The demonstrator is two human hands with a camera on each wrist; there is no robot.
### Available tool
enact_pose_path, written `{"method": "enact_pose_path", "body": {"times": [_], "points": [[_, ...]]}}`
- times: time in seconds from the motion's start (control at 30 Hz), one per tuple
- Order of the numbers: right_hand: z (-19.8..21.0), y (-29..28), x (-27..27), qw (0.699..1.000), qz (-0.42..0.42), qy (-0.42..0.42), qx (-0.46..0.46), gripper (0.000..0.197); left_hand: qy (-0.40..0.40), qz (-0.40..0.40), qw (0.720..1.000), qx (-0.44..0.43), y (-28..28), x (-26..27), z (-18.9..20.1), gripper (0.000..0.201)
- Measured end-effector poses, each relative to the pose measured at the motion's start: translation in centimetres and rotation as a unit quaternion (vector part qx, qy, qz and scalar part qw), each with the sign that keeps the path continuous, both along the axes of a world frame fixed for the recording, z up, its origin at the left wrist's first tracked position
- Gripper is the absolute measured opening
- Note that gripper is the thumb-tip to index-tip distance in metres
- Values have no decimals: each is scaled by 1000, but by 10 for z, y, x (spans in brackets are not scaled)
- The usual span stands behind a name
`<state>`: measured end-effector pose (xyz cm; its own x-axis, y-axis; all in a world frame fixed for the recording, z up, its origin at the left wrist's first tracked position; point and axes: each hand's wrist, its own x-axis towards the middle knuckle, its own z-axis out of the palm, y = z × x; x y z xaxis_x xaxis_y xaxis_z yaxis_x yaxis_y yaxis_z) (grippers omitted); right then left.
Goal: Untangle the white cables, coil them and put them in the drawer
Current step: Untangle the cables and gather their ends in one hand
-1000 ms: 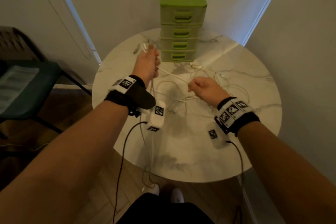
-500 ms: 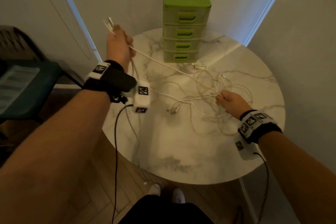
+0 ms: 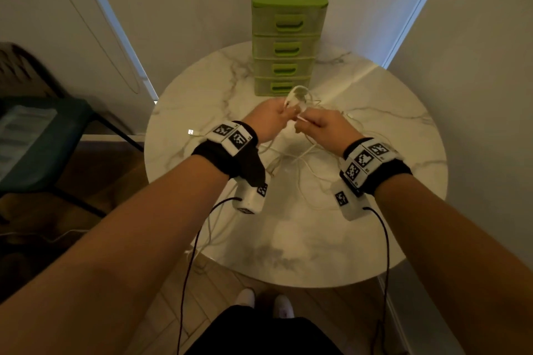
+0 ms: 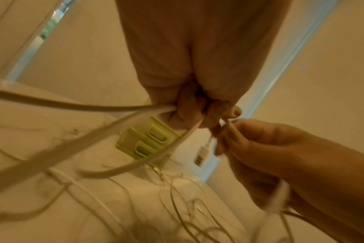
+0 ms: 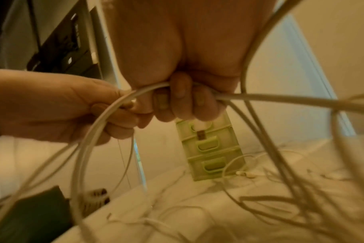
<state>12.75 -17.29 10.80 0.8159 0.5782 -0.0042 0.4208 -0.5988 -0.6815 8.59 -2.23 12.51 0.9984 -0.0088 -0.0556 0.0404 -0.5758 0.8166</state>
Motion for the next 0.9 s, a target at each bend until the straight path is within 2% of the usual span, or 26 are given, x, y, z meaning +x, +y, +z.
{"method": "enact_pose_path", "body": {"times": [0.1,0.17,0.27,0.37,0.43,0.5,0.6,0.67,0.73,0.8,0.9], "points": [[-9,-34,8,997,-49,2,-66,20,17,128,992,-16,37,4,-1,24],[-13,-48,10,992,-75,29,-97,22,10,164,986,-36,50,4,-2,21],[-12,-28,7,995,-65,27,-74,22,7,112,993,-43,30,3,-4,26],[-4,6,3,998,-36,3,-59,20,17,9,997,-68,-8,-4,-9,46],[-1,14,3,997,-23,-17,-67,21,23,-6,999,-45,-18,-2,-15,38],[-3,10,3,999,-18,-14,-47,19,34,23,999,-9,-13,1,-16,26],[-10,-11,5,998,-34,-7,-45,21,31,105,994,13,13,5,-16,30],[-14,-30,7,997,-61,7,-41,22,9,183,983,-25,32,4,-12,32],[-18,-43,8,995,-90,21,-41,22,-17,219,972,-83,40,5,-11,30],[-19,-41,10,994,-101,19,-34,22,-12,177,976,-131,33,4,-11,23],[-14,-18,8,997,-68,-3,-27,21,0,65,987,-149,3,1,-12,20]]}}
